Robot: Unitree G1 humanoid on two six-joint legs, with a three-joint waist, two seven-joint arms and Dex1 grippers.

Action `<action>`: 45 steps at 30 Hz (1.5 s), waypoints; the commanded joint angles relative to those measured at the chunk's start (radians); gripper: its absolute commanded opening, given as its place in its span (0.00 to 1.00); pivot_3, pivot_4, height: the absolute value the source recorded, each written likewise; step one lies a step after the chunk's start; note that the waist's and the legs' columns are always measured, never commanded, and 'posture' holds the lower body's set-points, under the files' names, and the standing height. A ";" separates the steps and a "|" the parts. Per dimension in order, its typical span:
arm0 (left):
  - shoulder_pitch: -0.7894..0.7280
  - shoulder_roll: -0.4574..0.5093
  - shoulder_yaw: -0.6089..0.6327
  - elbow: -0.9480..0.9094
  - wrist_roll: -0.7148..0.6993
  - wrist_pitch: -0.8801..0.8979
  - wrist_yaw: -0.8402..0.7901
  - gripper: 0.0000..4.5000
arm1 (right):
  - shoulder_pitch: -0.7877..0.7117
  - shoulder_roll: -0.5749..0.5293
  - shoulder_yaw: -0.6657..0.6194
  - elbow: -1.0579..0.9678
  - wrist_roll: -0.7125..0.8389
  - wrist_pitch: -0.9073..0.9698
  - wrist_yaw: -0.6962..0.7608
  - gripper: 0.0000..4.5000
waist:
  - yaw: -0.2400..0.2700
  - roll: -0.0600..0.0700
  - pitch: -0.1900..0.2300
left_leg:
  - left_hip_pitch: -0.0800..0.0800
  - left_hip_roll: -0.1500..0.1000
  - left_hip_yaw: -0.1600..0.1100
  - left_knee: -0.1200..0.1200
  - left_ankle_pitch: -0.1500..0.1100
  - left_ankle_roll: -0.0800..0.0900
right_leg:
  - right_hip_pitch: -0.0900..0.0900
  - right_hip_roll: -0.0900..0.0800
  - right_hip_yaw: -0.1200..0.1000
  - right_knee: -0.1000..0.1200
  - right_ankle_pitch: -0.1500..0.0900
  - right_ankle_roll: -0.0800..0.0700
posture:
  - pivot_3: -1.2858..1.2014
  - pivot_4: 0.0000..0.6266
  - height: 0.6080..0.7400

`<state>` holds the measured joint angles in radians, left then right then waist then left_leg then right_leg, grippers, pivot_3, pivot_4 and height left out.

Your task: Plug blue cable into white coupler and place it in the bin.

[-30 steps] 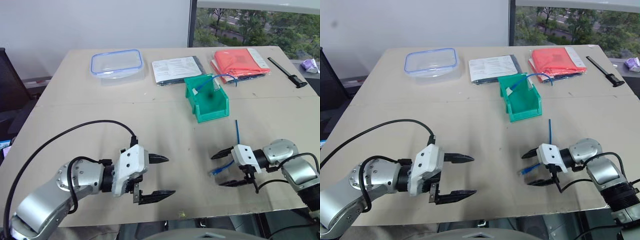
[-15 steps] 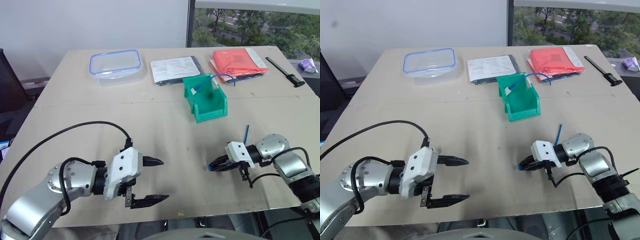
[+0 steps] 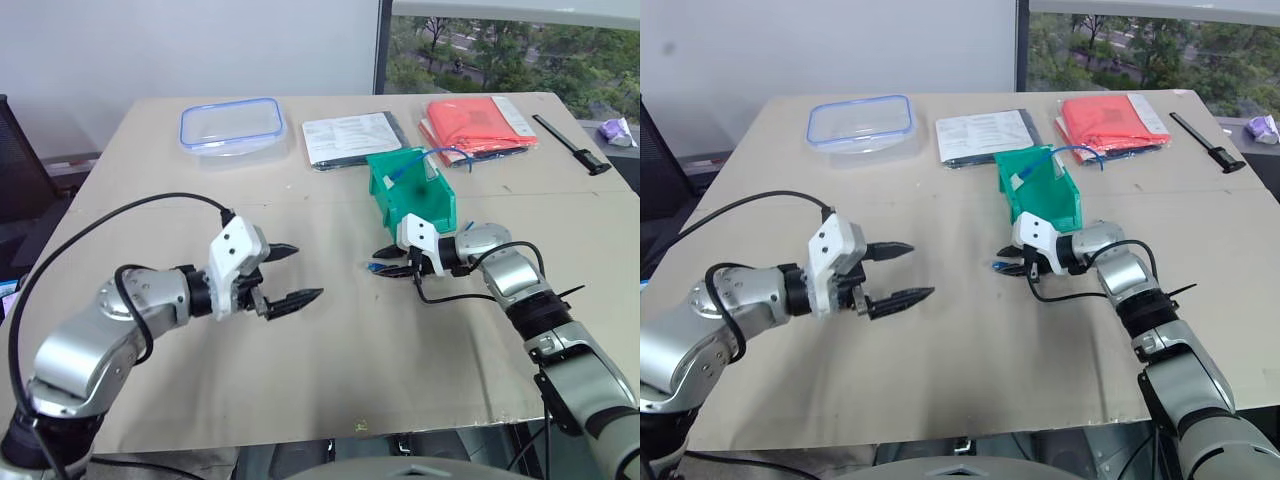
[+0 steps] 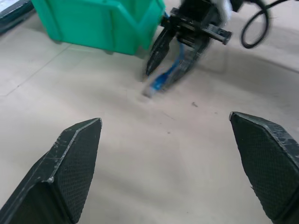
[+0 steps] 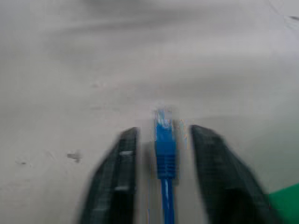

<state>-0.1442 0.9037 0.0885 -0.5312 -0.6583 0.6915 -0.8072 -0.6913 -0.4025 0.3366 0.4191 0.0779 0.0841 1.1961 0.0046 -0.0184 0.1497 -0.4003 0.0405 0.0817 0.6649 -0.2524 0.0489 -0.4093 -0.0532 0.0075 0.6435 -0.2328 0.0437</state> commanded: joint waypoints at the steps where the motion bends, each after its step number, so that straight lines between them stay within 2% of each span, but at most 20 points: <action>1: -0.087 0.001 -0.071 0.048 0.035 -0.025 -0.073 1.00 | 0.012 -0.037 -0.078 -0.080 0.054 0.007 0.003 0.68 | 0.000 0.000 0.000 | 0.000 0.000 0.000 0.000 0.000 0.000 | 0.000 0.000 0.000 0.000 0.000 0.000 | 0.52 0.24 1.00; 4: -0.172 -0.011 -0.150 0.109 0.093 -0.078 -0.141 1.00 | 0.085 -0.079 -0.152 -0.200 0.128 0.077 -0.014 0.98 | 0.006 0.000 0.000 | -0.001 0.000 0.000 0.000 -0.001 0.001 | 0.000 0.000 -0.001 0.000 0.000 0.000 | 0.52 0.24 1.00; 9: -0.339 -0.066 -0.316 0.260 0.207 -0.165 -0.282 1.00 | 0.322 -0.138 -0.290 -0.461 0.281 0.187 -0.051 0.98 | 0.012 -0.001 0.000 | -0.001 -0.001 0.000 0.000 -0.001 0.002 | 0.000 0.000 -0.002 0.000 0.000 0.001 | 0.52 0.24 1.00; 13: -0.476 -0.149 -0.443 0.474 0.354 -0.281 -0.355 1.00 | 0.523 -0.158 -0.374 -0.579 0.292 0.157 -0.129 0.98 | 0.007 -0.001 0.001 | -0.002 -0.001 0.002 0.001 -0.001 0.002 | 0.000 0.001 -0.002 0.000 0.001 0.002 | 0.52 0.24 1.00; 20: -0.620 -0.286 -0.534 0.773 0.508 -0.436 -0.429 1.00 | 0.759 -0.136 -0.473 -0.740 0.353 0.177 -0.252 0.98 | -0.001 -0.001 0.001 | -0.002 0.000 0.002 0.002 -0.001 0.002 | 0.000 0.003 0.001 0.000 0.000 0.001 | 0.52 0.24 1.00; 28: -0.679 -0.372 -0.565 0.947 0.613 -0.529 -0.465 1.00 | 0.832 -0.101 -0.486 -0.833 0.391 0.189 -0.350 0.98 | 0.004 -0.001 0.001 | -0.004 0.000 -0.001 0.003 -0.002 0.003 | -0.002 0.003 0.002 0.000 0.000 0.002 | 0.52 0.24 1.00; 40: -0.682 -0.471 -0.526 1.039 0.661 -0.607 -0.420 1.00 | 0.850 -0.107 -0.478 -0.862 0.380 0.183 -0.417 0.98 | 0.010 -0.001 0.001 | -0.010 -0.001 -0.008 0.006 -0.002 0.003 | -0.003 0.003 -0.004 -0.001 0.001 0.002 | 0.52 0.24 1.00; 44: -0.689 -0.484 -0.531 1.085 0.686 -0.647 -0.438 0.76 | 0.850 -0.117 -0.475 -0.853 0.367 0.173 -0.418 1.00 | 0.010 -0.001 0.001 | -0.011 -0.001 -0.010 0.006 -0.001 0.003 | -0.003 0.003 -0.005 -0.001 0.002 0.004 | 0.52 0.24 1.00; 45: -0.693 -0.490 -0.528 1.096 0.687 -0.652 -0.441 0.64 | 0.853 -0.118 -0.475 -0.856 0.367 0.174 -0.419 1.00 | 0.009 -0.001 0.001 | -0.011 -0.001 -0.010 0.007 -0.001 0.003 | -0.003 0.003 -0.006 -0.001 0.002 0.004 | 0.52 0.24 1.00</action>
<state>-0.8220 0.4228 -0.4436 0.5389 0.0116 0.0577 -1.2444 0.1575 -0.5106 -0.1292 -0.3971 0.4400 0.2745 0.7786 0.0141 -0.0199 0.1505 -0.4118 0.0393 0.0713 0.6716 -0.2539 0.0522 -0.4124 -0.0506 0.0013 0.6428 -0.2310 0.0477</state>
